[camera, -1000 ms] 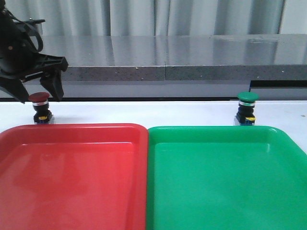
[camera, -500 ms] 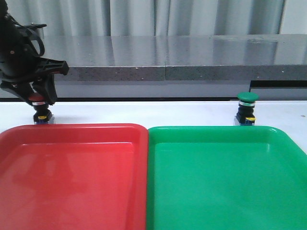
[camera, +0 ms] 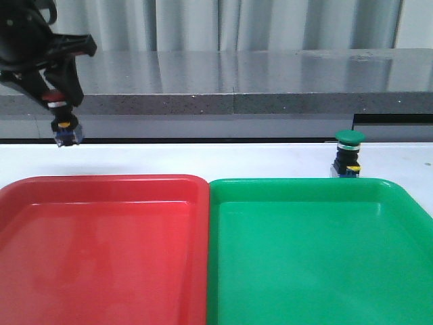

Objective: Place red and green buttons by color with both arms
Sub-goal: 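Lift the red button and lower it into the red tray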

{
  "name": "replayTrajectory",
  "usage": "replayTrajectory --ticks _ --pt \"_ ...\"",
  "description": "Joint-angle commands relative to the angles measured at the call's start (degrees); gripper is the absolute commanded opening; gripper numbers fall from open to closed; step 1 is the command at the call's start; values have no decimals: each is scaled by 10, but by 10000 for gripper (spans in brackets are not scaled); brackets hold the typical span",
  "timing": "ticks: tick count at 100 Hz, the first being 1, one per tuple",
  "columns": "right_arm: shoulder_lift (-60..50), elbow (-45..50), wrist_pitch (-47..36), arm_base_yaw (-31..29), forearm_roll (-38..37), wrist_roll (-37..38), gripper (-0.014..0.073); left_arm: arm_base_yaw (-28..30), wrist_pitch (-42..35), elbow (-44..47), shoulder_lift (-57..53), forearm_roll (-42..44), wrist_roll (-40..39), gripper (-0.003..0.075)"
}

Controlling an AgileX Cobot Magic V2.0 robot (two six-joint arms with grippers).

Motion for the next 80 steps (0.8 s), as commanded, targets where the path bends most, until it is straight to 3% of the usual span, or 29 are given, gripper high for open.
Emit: replayTrajectory --ticks 1,22,80 --pt "-13 -8 -49 -3 -5 -2 -111 -8 -16 -17 -59 -14 -8 116" --pt "-13 -8 -49 -3 -5 -2 -111 -48 -16 34 -114 -14 -20 116" --pt "-13 -8 -49 -3 -5 -2 -111 -143 -129 221 -177 -15 -68 116"
